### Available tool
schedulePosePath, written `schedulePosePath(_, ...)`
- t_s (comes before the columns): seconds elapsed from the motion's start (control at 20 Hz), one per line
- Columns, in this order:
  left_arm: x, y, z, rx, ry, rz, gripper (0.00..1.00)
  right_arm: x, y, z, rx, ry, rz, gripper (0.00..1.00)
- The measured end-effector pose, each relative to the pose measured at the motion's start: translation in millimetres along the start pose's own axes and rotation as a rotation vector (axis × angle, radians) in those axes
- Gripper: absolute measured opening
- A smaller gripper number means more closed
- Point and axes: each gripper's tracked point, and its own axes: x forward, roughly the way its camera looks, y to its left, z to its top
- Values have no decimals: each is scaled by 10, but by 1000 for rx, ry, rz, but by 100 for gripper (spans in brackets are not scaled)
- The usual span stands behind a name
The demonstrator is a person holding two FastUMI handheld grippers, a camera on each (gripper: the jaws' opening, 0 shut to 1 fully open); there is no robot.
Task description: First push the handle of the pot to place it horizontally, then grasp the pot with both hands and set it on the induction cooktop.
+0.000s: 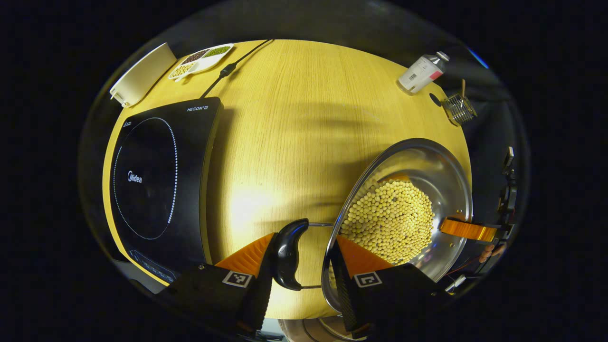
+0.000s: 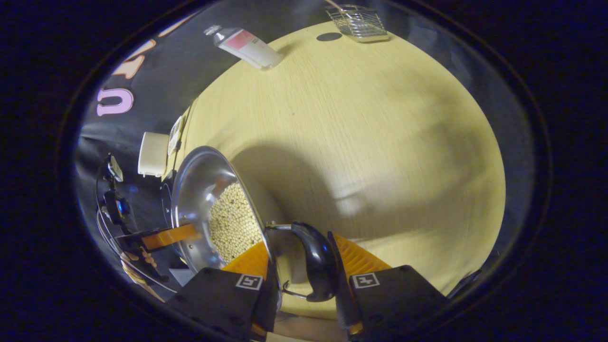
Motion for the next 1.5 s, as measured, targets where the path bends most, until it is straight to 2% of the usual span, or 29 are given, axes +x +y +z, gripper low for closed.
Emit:
schedulePosePath(0.05,-57,-23,-24,8,-5,2,63,-59,-3,-32,0,-8,2,53)
schedulePosePath(0.1,-99,-43,-37,16,-12,3,63,-112,-7,-58,2,-14,3,48)
schedulePosePath(0.15,-149,-62,-64,24,-16,3,65,-167,-13,-96,3,-24,5,48)
schedulePosePath(0.2,-196,-80,-86,32,-22,3,63,-216,-21,-136,4,-31,6,53)
schedulePosePath(0.3,-274,-112,-148,47,-27,2,63,-286,-37,-203,11,-45,7,53)
schedulePosePath(0.35,-284,-123,-167,55,-28,0,63,-337,-54,-266,17,-53,6,48)
schedulePosePath(0.4,-312,-138,-198,65,-30,-2,63,-383,-71,-327,24,-55,4,48)
schedulePosePath(0.45,-362,-162,-244,76,-32,-6,63,-437,-89,-387,34,-61,3,53)
schedulePosePath(0.5,-403,-183,-279,84,-37,-11,63,-469,-97,-426,38,-71,2,48)
schedulePosePath(0.65,-507,-214,-381,112,-50,-30,63,-648,-123,-617,53,-107,-4,48)
schedulePosePath(0.7,-549,-213,-418,123,-53,-34,63,-697,-120,-685,58,-121,-7,53)
schedulePosePath(0.75,-586,-207,-450,136,-57,-37,63,-742,-118,-768,66,-129,-9,48)
schedulePosePath(0.85,-637,-166,-525,163,-55,-45,63,-796,-90,-936,86,-143,-16,48)
schedulePosePath(0.9,-652,-144,-559,178,-53,-53,63,-819,-65,-1003,97,-152,-21,48)
schedulePosePath(0.95,-667,-118,-591,192,-54,-62,63,-837,-40,-1083,110,-164,-26,53)
schedulePosePath(1.2,-759,67,-683,264,-55,-104,63,-914,134,-1467,174,-215,-61,53)
schedulePosePath(1.5,-961,408,-653,331,-76,-132,63,-971,559,-1788,217,-272,-74,53)
